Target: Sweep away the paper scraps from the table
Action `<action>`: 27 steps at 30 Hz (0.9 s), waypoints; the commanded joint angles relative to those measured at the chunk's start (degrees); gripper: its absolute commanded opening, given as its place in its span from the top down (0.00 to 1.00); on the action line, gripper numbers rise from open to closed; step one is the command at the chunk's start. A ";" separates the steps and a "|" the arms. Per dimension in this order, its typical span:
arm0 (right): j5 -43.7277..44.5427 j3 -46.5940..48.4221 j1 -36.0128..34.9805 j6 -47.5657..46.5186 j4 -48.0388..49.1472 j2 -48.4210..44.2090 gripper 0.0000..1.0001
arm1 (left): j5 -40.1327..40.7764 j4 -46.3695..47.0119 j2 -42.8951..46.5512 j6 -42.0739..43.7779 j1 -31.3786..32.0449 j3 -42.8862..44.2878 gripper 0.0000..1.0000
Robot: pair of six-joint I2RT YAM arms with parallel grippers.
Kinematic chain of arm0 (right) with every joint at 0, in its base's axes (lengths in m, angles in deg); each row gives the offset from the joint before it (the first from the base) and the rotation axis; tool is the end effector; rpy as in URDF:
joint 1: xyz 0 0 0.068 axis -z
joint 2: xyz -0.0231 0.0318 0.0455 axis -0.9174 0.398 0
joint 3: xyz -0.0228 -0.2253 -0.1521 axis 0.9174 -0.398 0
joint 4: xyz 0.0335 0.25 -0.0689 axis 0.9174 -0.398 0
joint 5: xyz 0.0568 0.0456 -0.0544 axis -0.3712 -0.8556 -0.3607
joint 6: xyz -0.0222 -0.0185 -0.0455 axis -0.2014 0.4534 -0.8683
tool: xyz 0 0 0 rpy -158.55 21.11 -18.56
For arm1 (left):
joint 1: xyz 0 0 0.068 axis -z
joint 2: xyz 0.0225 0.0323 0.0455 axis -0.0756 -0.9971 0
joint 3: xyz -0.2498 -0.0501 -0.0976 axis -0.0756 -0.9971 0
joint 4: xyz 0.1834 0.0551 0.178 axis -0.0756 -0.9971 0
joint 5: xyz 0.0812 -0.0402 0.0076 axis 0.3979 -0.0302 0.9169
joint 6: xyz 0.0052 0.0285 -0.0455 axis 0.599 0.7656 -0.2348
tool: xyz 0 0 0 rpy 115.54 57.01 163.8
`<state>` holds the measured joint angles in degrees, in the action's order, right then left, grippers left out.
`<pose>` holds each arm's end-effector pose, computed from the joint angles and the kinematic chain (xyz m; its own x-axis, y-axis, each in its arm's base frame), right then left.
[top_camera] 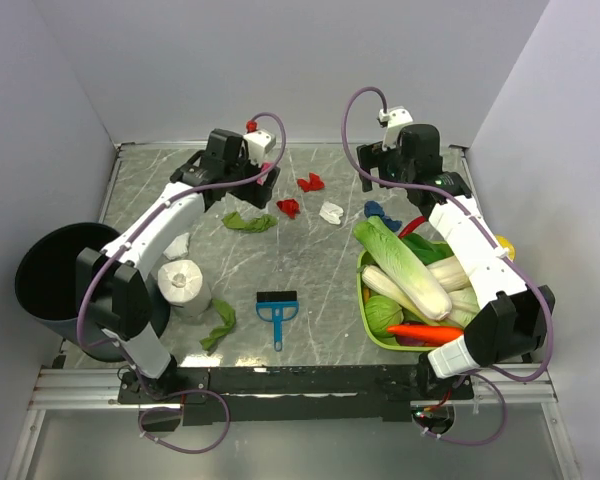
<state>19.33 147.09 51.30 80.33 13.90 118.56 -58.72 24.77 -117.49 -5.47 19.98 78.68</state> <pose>0.3217 0.0889 0.3823 -0.3935 -0.2241 -0.8916 -0.3409 0.9363 -0.0849 0.3489 -0.1610 0.3361 -0.5079 0.3343 -0.7939 0.5213 0.8530 0.0257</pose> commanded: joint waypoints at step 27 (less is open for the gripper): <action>-21.91 -12.23 -1.37 -22.53 -13.25 -6.55 0.02 | -35.93 -20.39 -0.81 18.91 -13.25 -6.85 0.22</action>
<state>-0.67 134.58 50.27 59.24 -0.20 116.09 -74.21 10.06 -124.60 -3.72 4.79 77.77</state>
